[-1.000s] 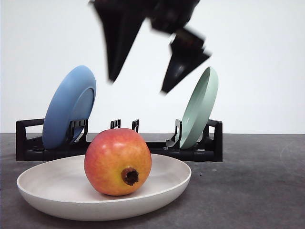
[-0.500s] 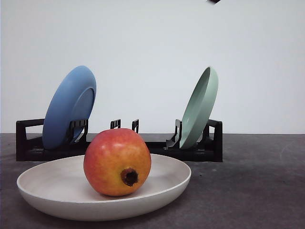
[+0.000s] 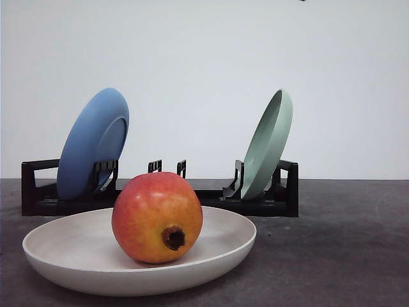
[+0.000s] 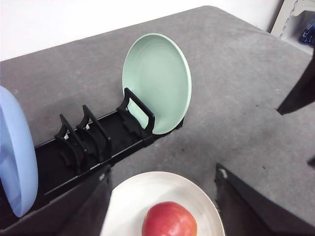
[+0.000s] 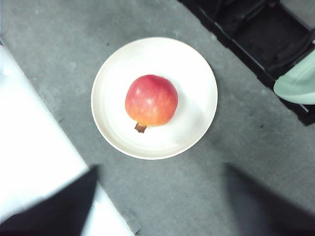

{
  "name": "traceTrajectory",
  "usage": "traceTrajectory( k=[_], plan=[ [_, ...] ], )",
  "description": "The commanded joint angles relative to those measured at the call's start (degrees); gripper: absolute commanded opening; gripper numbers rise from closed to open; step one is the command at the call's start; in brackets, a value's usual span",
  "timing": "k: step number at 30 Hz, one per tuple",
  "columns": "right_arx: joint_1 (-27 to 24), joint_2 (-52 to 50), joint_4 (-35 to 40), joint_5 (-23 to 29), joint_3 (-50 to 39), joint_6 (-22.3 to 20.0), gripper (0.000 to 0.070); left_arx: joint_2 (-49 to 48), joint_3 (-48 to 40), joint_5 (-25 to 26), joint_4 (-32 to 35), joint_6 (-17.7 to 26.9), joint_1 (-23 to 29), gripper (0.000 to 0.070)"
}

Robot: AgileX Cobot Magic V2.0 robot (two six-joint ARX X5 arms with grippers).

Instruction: Place pomegranate in white plate

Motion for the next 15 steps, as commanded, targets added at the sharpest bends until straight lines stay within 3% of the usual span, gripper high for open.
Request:
traceTrajectory(
  k=[1,2,3,15],
  plan=[
    [0.63,0.37,0.44,0.0,0.74,-0.69,0.0146,0.42,1.07,0.09,0.18,-0.17,-0.48,0.019],
    [0.63,0.37,0.44,0.16,0.74,-0.7,0.0066,0.42,1.07,0.09,0.19,-0.17,-0.48,0.0074],
    [0.63,0.37,0.44,0.22,0.74,-0.71,0.0015,0.42,1.07,0.09,0.19,-0.17,-0.48,0.0014],
    [0.63,0.37,2.22,0.25,0.74,-0.22,0.0,0.42,1.07,0.09,0.32,-0.17,-0.48,0.001]
  ],
)
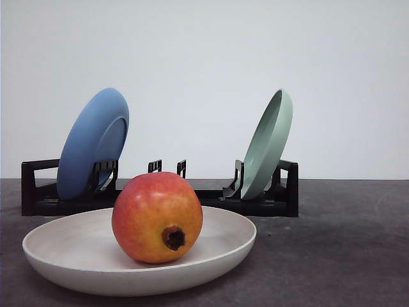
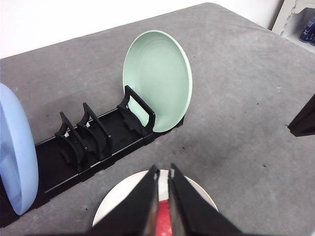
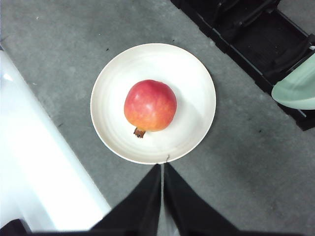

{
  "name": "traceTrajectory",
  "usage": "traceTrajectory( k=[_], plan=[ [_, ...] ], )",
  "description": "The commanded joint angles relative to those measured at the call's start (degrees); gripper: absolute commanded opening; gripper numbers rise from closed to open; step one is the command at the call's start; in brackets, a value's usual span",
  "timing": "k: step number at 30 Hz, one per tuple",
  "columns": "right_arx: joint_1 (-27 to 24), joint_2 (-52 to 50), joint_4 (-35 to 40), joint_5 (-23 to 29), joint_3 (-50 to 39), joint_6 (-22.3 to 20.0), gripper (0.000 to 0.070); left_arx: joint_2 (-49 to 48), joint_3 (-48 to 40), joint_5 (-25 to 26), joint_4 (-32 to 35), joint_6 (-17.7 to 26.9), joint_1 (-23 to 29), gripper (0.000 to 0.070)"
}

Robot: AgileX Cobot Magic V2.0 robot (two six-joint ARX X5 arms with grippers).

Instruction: Place pomegranate in white plate

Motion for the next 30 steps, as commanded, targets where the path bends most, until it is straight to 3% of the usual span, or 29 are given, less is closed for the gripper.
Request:
traceTrajectory(
  k=[1,17,21,25,30],
  plan=[
    [0.63,0.37,1.1,0.06,0.74,-0.22,0.0,0.42,1.07,0.07,0.55,-0.11,-0.48,0.001],
    [0.63,0.37,5.32,0.06,0.74,-0.22,0.0,0.4,1.07,0.09,0.5,-0.11,-0.48,0.001],
    [0.63,0.37,6.76,0.06,0.74,-0.22,0.0,-0.77,1.07,-0.55,0.81,4.96,0.57,0.0011],
    [0.63,0.37,8.73,0.06,0.74,-0.22,0.0,-3.15,0.98,-0.55,5.97,10.66,6.84,0.0011],
    [0.63,0.37,11.02,0.06,0.74,-0.22,0.0,-8.0,0.85,8.75,12.91,18.46,19.56,0.0011]
  ],
)
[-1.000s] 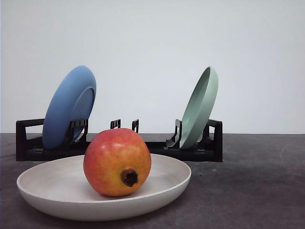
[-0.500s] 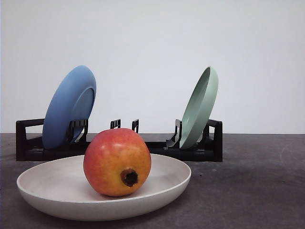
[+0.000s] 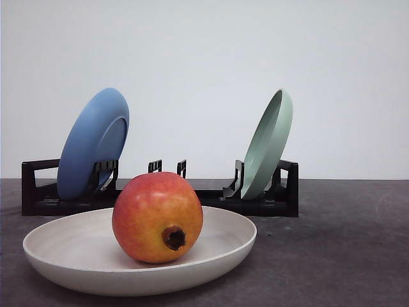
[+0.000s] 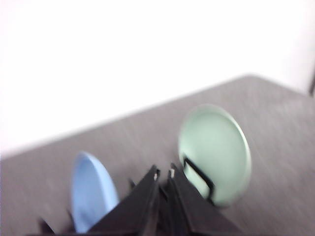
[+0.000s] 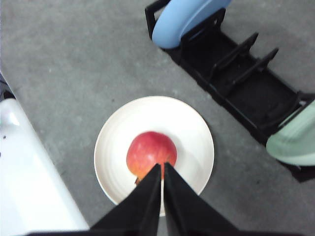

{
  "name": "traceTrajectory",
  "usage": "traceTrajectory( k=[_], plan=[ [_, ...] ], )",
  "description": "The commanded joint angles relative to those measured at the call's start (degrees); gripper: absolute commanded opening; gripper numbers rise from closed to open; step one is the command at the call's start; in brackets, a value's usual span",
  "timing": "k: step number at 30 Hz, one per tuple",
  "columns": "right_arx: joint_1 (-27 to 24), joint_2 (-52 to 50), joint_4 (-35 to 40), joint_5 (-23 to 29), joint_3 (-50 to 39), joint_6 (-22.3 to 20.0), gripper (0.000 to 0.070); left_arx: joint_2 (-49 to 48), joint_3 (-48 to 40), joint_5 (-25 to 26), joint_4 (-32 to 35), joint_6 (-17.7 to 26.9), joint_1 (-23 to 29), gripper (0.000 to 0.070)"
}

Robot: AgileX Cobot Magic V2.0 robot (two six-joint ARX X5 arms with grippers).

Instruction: Place pomegranate in white plate

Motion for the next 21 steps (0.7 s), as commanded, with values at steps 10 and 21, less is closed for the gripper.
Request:
traceTrajectory(
  k=[10,21],
  plan=[
    [0.63,0.37,5.84,0.04,0.74,-0.22,0.0,-10.72,-0.29,10.31,2.97,11.52,25.4,0.0011],
    [0.63,0.37,11.33,0.04,0.74,-0.22,0.0,-20.41,-12.62,14.49,3.1,11.68,35.3,0.0011]
  ],
)
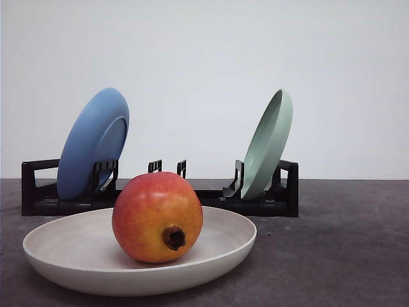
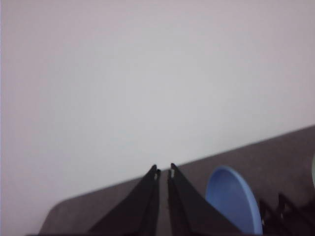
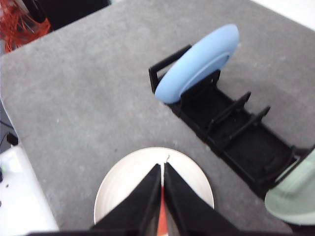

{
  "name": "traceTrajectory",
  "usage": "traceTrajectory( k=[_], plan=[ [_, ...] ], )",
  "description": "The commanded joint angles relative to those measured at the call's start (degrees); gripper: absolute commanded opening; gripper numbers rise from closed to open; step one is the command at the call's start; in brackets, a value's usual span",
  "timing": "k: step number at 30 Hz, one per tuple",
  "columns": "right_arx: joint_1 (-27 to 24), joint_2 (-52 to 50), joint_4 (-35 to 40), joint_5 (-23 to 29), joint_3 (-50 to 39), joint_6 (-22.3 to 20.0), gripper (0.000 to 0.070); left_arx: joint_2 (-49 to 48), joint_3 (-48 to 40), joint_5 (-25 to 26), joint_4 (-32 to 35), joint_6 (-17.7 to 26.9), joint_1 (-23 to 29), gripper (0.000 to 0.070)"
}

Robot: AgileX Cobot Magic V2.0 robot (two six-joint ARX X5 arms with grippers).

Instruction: Place pomegranate in white plate

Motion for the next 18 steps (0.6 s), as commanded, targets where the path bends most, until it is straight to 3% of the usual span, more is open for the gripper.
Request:
traceTrajectory(
  k=[1,12,18],
  plan=[
    [0.63,0.37,1.06,0.04,0.74,-0.22,0.0,-0.86,-2.21,0.48,0.86,0.78,0.59,0.0011],
    [0.63,0.37,4.3,0.04,0.74,-0.22,0.0,-9.47,-24.08,2.18,14.32,-2.6,3.66,0.0011],
    [0.63,0.37,4.43,0.04,0.74,-0.22,0.0,-13.96,-33.79,2.16,17.13,-3.85,4.95,0.0011]
  ],
)
